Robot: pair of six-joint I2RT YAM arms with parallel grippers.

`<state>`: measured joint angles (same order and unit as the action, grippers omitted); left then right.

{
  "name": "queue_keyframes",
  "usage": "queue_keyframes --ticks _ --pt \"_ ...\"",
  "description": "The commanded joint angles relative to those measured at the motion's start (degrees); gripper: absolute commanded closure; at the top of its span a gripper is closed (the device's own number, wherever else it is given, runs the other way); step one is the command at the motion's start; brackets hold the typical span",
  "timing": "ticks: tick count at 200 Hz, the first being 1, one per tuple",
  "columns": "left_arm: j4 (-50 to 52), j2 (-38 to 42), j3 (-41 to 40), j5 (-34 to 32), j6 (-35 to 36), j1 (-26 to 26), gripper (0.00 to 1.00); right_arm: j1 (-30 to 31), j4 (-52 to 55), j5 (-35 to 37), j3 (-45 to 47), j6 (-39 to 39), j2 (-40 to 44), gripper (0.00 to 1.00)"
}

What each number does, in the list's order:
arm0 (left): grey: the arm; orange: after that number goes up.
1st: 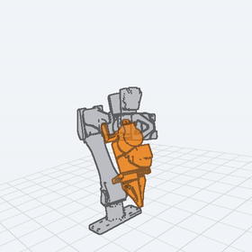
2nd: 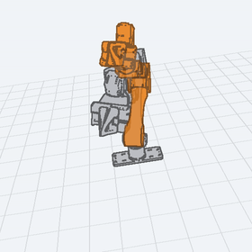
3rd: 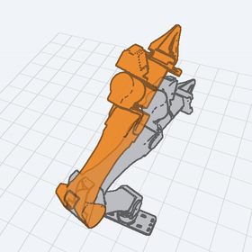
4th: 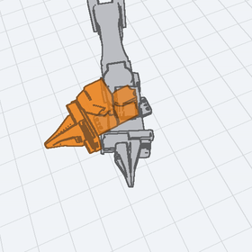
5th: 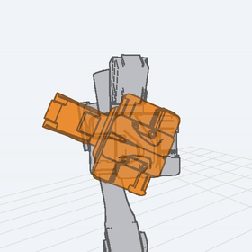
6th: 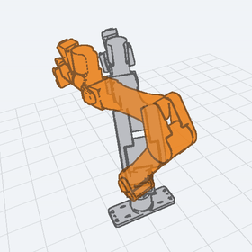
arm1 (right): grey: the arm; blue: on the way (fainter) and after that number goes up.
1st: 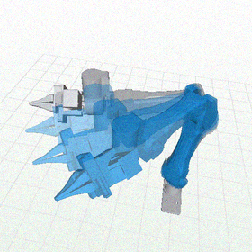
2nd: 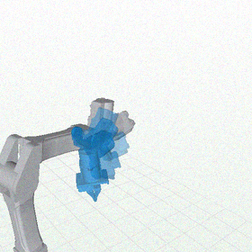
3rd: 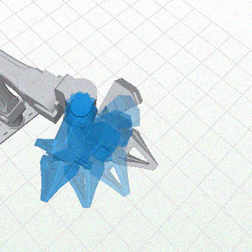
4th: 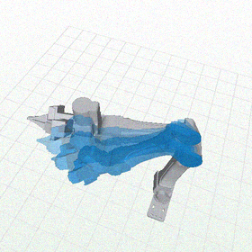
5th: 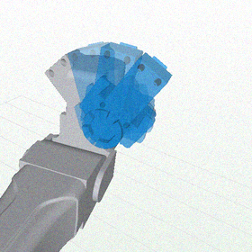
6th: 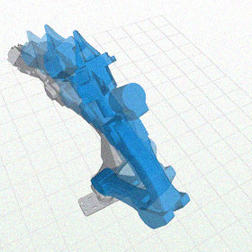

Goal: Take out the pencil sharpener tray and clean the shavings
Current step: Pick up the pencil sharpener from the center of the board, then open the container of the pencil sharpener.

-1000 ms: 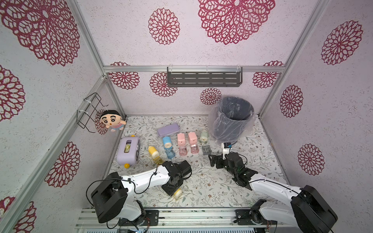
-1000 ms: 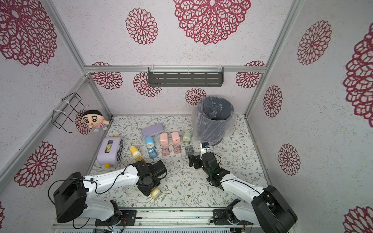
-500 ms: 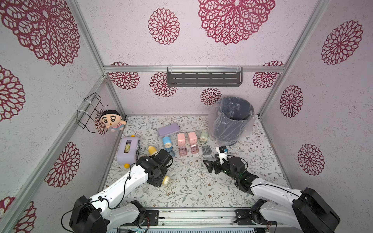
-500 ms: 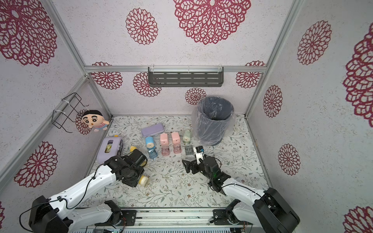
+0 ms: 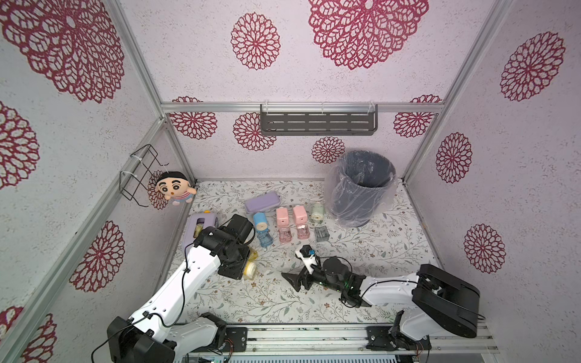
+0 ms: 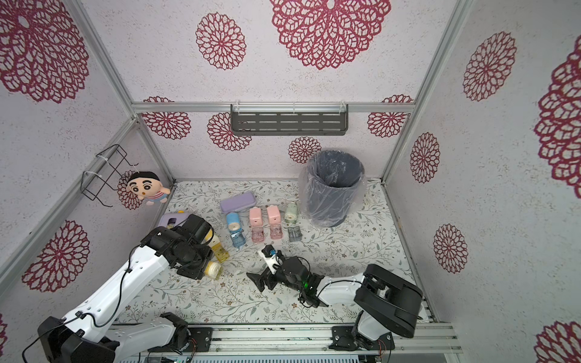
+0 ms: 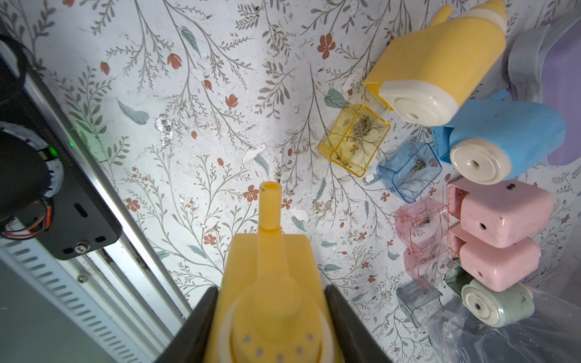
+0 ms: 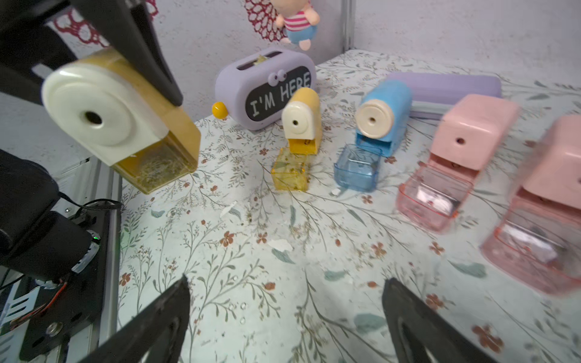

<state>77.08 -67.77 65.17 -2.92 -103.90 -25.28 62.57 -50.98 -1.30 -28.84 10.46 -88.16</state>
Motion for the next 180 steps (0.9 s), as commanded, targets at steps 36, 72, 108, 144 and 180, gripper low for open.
queue_keyframes --ticks 36,72,108,144,180 --pt "5.2 -3.3 4.6 0.7 2.4 1.0 0.65 6.2 -16.4 5.3 -5.8 -11.4 -11.2 0.01" --pt "4.1 -5.2 4.8 1.5 4.1 0.9 0.67 9.6 -20.8 7.2 -8.7 -15.0 -16.4 0.05" --pt "3.2 -6.6 4.7 2.2 5.0 0.9 0.68 11.7 -19.7 7.3 -12.7 -16.9 -19.2 0.11" --pt "3.2 -6.5 4.4 1.8 5.0 0.9 0.68 12.1 -18.5 7.9 -15.1 -16.0 -20.1 0.22" --pt "2.7 -6.5 4.3 1.6 4.8 0.9 0.68 12.1 -18.2 8.5 -15.7 -14.9 -20.2 0.37"
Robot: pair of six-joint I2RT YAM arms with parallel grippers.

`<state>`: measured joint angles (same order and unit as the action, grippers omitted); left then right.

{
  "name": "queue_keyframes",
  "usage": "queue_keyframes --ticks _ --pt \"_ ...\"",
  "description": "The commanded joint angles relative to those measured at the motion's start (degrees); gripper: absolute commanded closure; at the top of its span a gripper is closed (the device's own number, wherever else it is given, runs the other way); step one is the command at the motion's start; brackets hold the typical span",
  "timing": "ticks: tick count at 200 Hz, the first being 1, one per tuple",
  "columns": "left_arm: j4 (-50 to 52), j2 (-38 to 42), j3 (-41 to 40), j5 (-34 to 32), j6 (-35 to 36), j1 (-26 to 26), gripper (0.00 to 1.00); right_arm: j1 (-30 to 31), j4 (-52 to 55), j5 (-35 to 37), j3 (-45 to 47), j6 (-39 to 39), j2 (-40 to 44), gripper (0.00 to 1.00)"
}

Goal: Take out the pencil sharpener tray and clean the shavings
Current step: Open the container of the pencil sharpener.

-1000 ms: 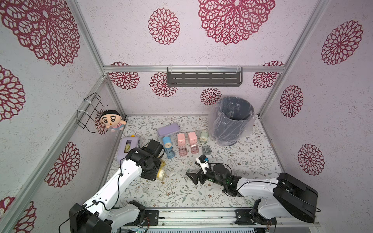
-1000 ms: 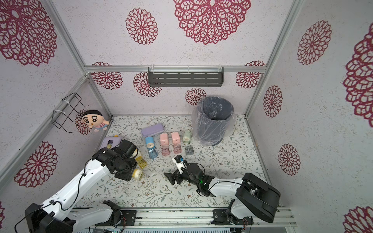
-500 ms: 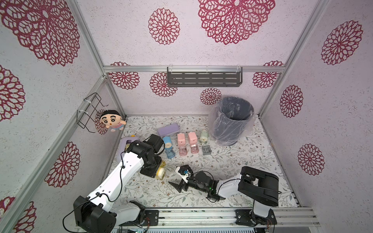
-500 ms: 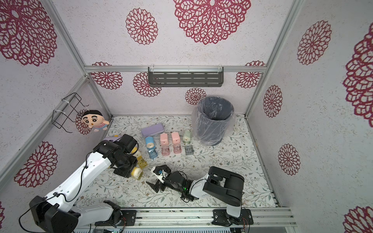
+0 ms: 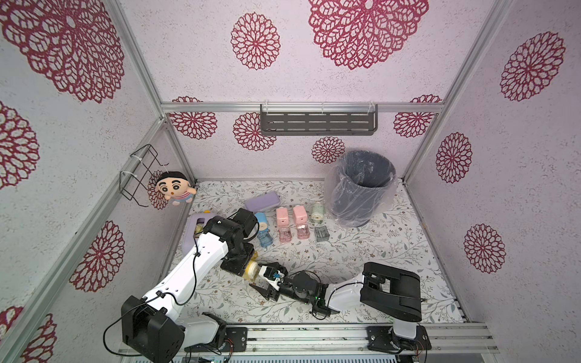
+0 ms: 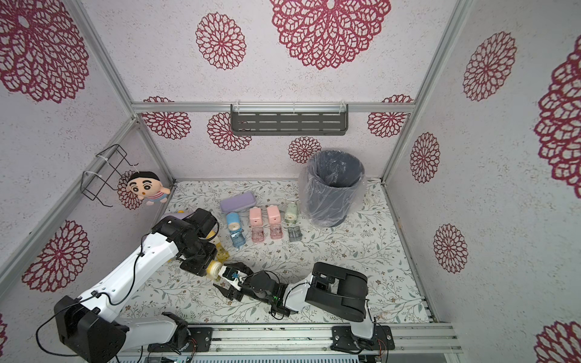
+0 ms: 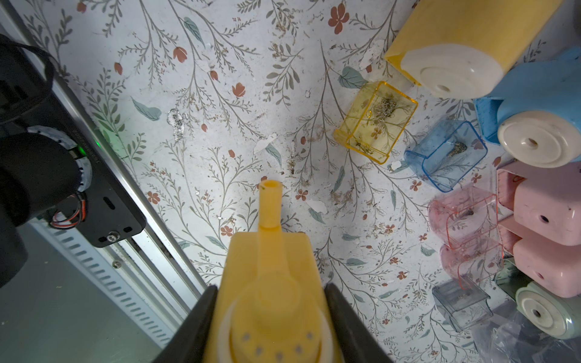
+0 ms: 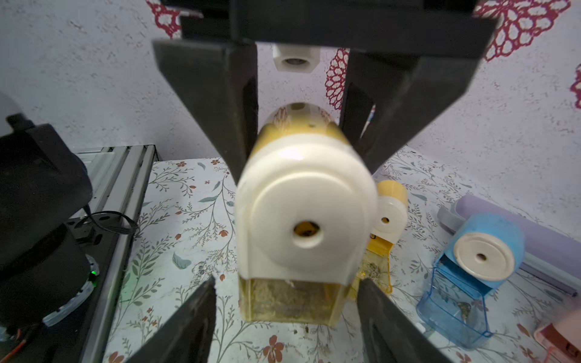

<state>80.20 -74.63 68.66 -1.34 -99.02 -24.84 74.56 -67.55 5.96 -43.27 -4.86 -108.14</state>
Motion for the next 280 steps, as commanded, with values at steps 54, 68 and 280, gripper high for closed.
queue_keyframes --ticks 54,68,280 --pt "-0.8 0.1 0.5 0.2 0.1 0.4 0.68 0.1 -1.4 1.3 -1.7 1.9 -1.0 0.47" --pt "-0.8 0.1 0.4 0.2 0.1 0.5 0.68 0.1 -1.4 1.2 -1.9 2.1 -1.1 0.44" --pt "-1.2 -1.5 0.6 -4.6 1.0 0.0 0.71 0.1 -4.2 1.6 2.2 3.3 1.3 0.55"
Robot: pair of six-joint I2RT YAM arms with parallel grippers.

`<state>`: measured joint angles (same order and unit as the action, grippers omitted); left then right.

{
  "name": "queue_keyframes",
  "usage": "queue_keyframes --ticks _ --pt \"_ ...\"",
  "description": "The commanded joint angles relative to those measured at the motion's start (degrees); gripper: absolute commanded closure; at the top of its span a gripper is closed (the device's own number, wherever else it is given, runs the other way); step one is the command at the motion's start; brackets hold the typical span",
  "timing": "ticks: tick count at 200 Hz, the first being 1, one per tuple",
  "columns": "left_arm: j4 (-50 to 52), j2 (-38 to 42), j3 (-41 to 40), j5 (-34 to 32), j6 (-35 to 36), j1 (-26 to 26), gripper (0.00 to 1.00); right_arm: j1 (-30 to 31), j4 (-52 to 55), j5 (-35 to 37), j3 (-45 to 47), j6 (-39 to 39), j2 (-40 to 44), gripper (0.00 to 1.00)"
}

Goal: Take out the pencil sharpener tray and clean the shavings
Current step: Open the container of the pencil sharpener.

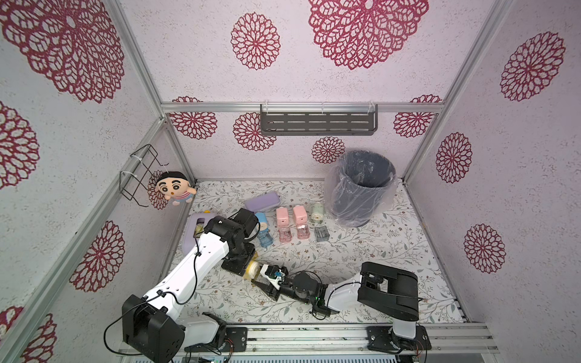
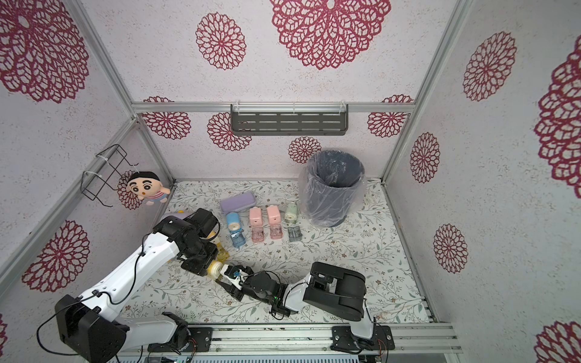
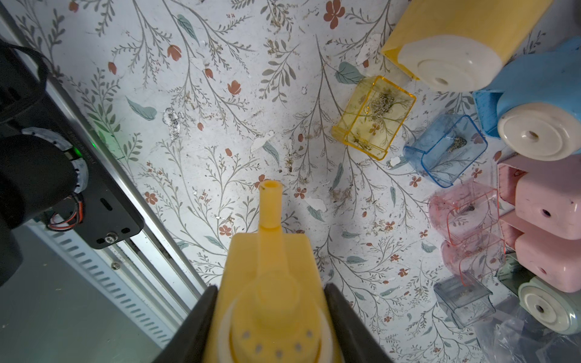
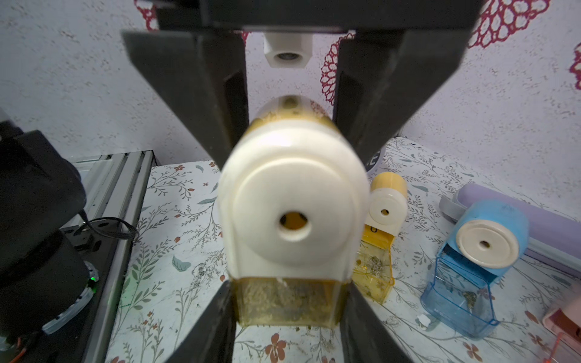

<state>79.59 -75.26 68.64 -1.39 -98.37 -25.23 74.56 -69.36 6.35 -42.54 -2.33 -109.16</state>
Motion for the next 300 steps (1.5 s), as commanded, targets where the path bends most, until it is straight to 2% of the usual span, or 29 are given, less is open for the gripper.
queue_keyframes --ticks 1,80,116,156,188,240,300 --pt "-0.6 -1.0 0.7 -4.5 0.3 0.4 0.71 0.1 -2.4 1.3 1.5 0.7 2.4 0.55" --pt "-1.1 -3.1 1.4 -4.5 1.0 -0.4 0.71 0.1 -2.8 1.4 3.0 1.1 3.8 0.49" --pt "-1.1 -3.5 1.8 -4.3 1.0 -0.8 0.72 0.1 -2.8 1.7 2.6 1.4 3.6 0.32" --pt "-1.1 -3.3 1.6 -4.4 0.9 -1.0 0.71 -0.3 -1.4 1.4 0.4 2.0 2.7 0.23" --pt "-1.2 -3.2 1.4 -4.3 0.9 -1.0 0.72 -1.0 1.0 0.7 -1.9 2.9 1.8 0.23" --pt "-1.4 -3.0 1.2 -4.2 0.9 -1.1 0.71 -2.0 3.8 -0.9 -4.1 4.6 0.4 0.32" --pt "-1.7 -3.2 1.2 -4.2 0.9 -1.2 0.71 -2.5 4.9 -2.3 -5.1 5.3 -0.6 0.35"
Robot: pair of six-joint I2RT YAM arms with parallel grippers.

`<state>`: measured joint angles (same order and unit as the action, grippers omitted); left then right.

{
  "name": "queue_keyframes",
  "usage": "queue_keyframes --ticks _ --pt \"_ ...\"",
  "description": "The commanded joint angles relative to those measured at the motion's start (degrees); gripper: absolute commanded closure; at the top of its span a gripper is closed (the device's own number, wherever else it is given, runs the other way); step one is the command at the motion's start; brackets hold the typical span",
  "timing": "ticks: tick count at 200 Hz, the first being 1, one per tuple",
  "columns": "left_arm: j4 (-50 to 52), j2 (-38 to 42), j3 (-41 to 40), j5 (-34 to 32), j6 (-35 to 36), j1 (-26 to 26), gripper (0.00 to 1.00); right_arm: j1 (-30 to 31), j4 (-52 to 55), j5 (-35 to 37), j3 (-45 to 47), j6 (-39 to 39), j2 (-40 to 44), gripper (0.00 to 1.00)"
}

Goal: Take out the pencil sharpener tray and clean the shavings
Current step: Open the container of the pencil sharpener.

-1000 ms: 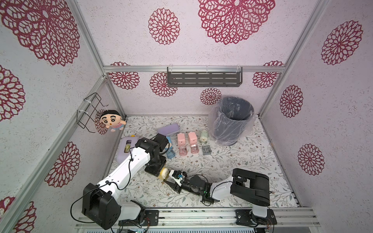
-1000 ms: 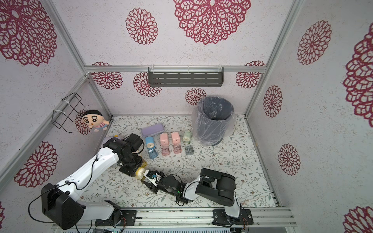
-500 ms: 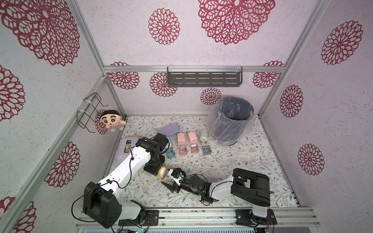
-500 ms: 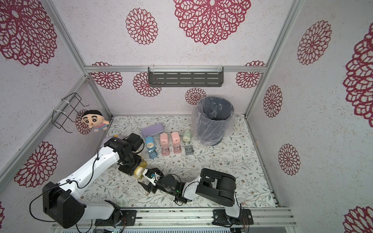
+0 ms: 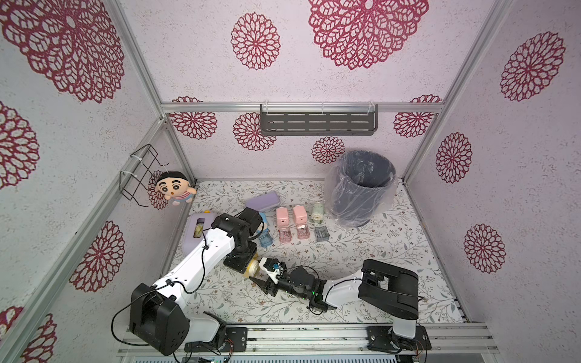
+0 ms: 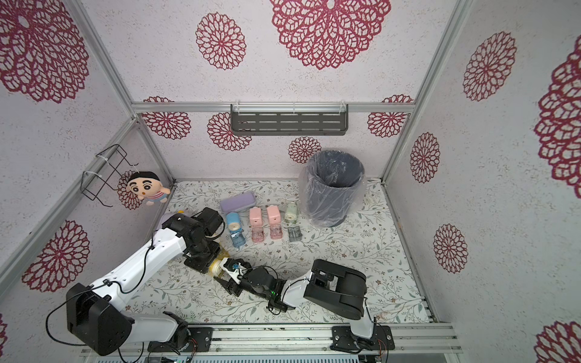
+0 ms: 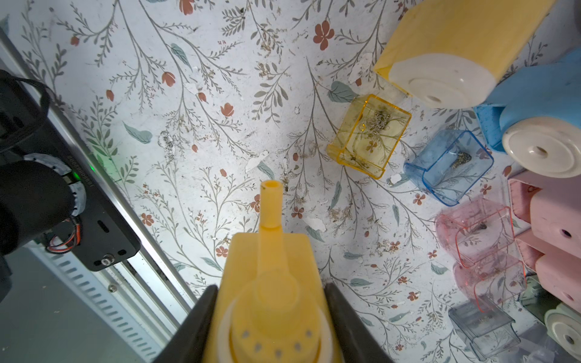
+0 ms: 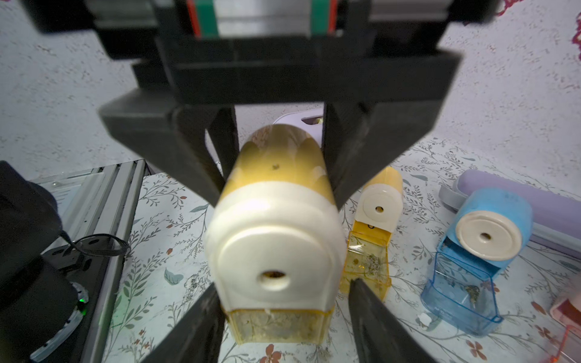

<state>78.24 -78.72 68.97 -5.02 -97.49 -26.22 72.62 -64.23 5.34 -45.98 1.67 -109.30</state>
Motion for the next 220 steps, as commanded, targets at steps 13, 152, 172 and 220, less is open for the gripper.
queue_keyframes --ticks 13,152,172,220 --pt "-0.4 0.2 0.8 -0.5 0.1 -0.2 0.71 -0.5 0.0 -1.5 -1.9 1.4 -0.6 0.35" --pt "-0.8 -0.4 0.8 -1.8 1.1 -0.5 0.73 -0.6 -3.4 -2.8 0.5 2.0 0.8 0.47" --pt "-0.7 -0.4 0.9 -2.1 1.2 -0.7 0.73 -0.6 -4.1 -2.6 1.4 2.0 1.3 0.47" --pt "-0.8 -0.5 1.0 -2.2 1.4 -0.9 0.73 -0.7 -4.6 -2.3 2.8 1.9 2.0 0.48"
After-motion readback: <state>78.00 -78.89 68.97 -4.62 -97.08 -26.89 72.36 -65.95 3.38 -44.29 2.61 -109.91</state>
